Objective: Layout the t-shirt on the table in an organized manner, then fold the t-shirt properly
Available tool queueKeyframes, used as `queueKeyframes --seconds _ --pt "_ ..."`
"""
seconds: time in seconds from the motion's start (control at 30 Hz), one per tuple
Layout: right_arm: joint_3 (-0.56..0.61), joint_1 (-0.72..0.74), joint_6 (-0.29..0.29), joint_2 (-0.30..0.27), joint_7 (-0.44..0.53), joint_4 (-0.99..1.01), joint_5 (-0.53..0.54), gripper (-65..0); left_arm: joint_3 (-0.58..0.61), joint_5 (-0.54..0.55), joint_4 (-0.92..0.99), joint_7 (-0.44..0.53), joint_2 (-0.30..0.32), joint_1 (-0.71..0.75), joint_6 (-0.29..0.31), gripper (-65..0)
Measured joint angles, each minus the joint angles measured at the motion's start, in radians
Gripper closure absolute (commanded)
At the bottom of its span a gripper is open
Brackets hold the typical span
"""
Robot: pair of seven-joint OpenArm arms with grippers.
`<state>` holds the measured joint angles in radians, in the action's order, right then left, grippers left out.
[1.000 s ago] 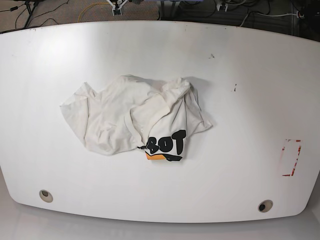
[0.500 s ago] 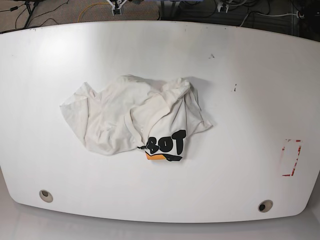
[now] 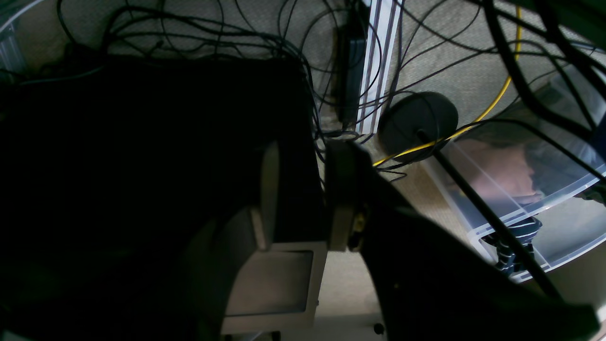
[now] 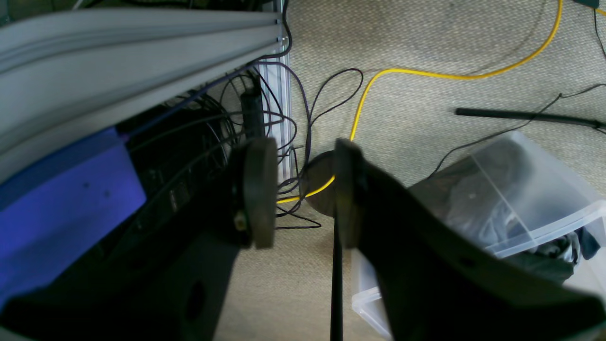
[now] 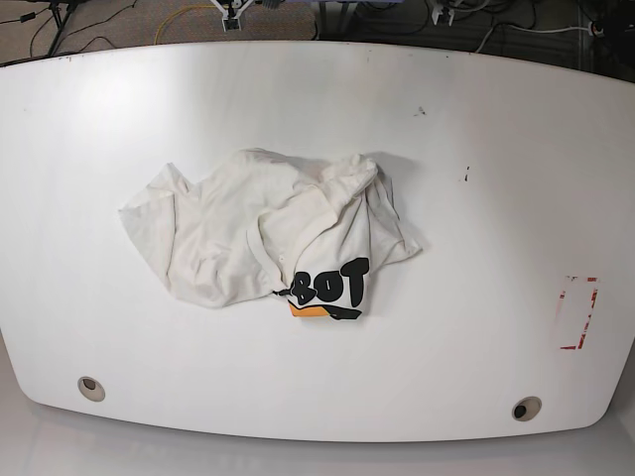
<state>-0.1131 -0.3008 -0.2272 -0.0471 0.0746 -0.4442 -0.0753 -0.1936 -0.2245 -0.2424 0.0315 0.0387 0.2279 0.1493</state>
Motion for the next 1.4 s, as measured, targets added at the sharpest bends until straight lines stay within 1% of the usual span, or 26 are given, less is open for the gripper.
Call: queueKeyframes --seconds 0.43,0.57,0.6,0.67,0.73,1.0,1.33,1.4 --pt "-0.004 0.000 0.000 0.000 0.001 -0.002 0.000 -20.0 0.000 0.000 0.009 0.006 0.000 0.003 0.000 -15.0" --pt "-0.004 -0.005 0.000 0.000 0.026 0.000 0.000 -19.8 0.000 0.000 0.007 0.022 0.001 0.009 0.000 -14.9" --pt "-0.004 -0.011 0.000 0.000 0.031 0.007 0.000 -19.8 0.000 0.000 0.007 0.038 0.003 0.016 0.000 -15.1" --pt "0.000 0.000 -0.001 -0.001 0.029 0.007 0.000 -19.8 0.000 0.000 0.008 0.037 0.003 0.008 0.000 -15.1" --pt "0.003 0.011 -0.001 -0.003 0.008 0.007 0.000 -19.8 0.003 0.000 0.013 0.013 0.004 0.002 0.000 -15.1" --pt "0.003 0.045 -0.001 -0.003 0.028 0.000 0.000 -19.8 0.003 0.001 0.010 0.024 0.006 -0.011 0.000 -15.1" --pt "0.003 0.028 0.000 -0.003 0.019 0.006 0.000 -19.7 0.003 0.001 0.009 0.023 0.006 -0.003 0.000 -15.1" --pt "0.003 0.028 0.000 -0.003 0.019 0.003 0.000 -19.7 0.003 0.001 0.010 0.045 0.006 -0.004 0.000 -15.1"
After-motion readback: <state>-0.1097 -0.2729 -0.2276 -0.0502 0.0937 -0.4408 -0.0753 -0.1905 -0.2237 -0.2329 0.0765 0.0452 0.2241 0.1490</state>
